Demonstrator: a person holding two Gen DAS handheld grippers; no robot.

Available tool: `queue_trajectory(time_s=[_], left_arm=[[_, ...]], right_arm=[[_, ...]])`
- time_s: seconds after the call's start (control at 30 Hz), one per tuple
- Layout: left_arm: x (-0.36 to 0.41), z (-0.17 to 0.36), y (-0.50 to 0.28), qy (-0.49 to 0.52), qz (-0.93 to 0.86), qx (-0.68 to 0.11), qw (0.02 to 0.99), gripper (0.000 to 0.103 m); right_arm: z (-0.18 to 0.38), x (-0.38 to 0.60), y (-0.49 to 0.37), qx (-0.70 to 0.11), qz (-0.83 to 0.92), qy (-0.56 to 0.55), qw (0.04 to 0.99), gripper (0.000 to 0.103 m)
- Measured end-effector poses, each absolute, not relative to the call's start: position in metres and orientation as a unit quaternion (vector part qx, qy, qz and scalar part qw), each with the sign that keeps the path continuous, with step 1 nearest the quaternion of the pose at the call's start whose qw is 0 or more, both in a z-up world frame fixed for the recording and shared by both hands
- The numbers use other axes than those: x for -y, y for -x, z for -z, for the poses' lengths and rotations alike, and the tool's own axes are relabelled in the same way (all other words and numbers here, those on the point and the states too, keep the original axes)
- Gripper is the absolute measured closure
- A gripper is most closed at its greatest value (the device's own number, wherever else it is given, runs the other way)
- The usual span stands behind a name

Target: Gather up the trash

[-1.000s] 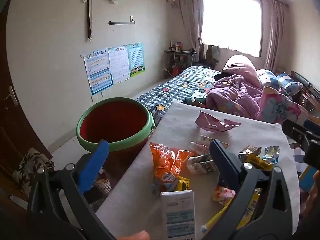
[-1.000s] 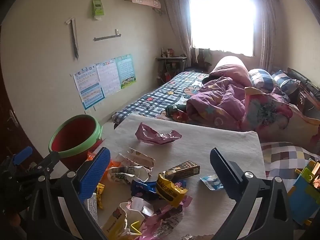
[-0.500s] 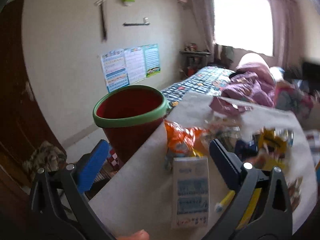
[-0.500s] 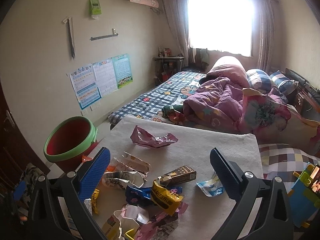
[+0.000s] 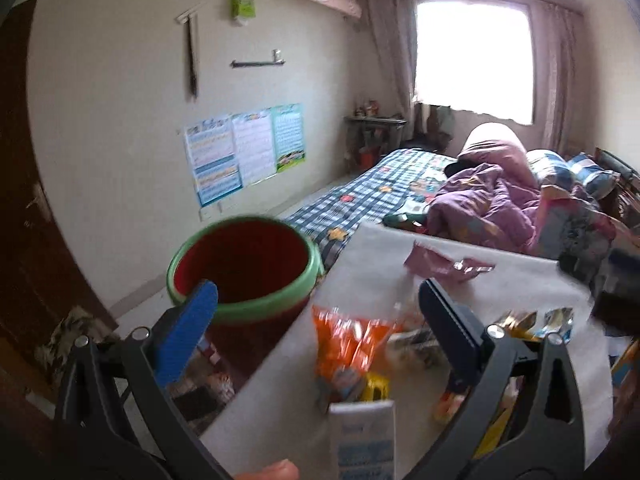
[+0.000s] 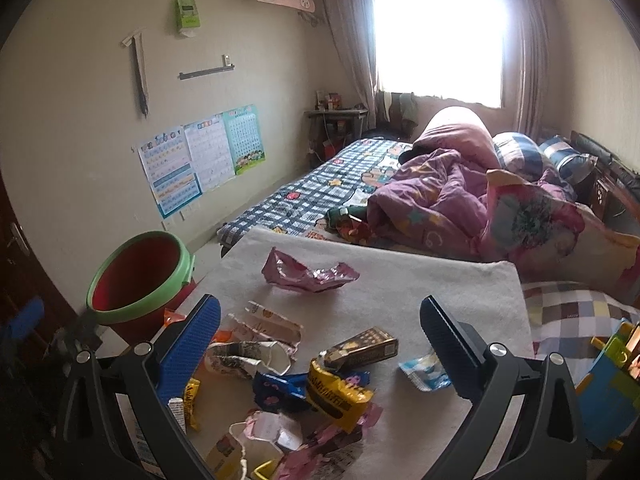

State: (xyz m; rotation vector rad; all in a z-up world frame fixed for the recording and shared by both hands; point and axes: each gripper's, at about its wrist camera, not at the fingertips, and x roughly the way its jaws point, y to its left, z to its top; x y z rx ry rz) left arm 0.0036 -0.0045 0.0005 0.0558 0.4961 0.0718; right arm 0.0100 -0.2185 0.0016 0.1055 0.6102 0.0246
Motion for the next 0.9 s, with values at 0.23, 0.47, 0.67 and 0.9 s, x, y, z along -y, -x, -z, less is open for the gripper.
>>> queue_trajectory(time_s=[0.23, 0.47, 0.67, 0.9], left_arm=[[-0.005, -0.012, -0.016, -0.049, 0.009, -0.261, 0.964, 0.004], [-0.03, 0.01, -0.021, -0.008, 0.038, -0.312, 0.949, 0.004], [-0.036, 0.022, -0.023, -0.015, 0.086, -0.324, 0.942, 0.004], [-0.044, 0.017, -0.024, -0.026, 0.121, -0.31, 0.943, 0.004]], right_arm=[[-0.004, 0.207, 0.004, -0.291, 0.006, -0.059, 0.955, 0.007], [-0.006, 0.191, 0.014, -0.295, 0.053, -0.058, 0.952, 0.007], [0.0, 0.178, 0.02, -0.306, 0.082, -0.055, 0.947, 0.007], [0.0, 0.162, 0.026, -0.302, 0.096, -0.054, 0.947, 0.007]])
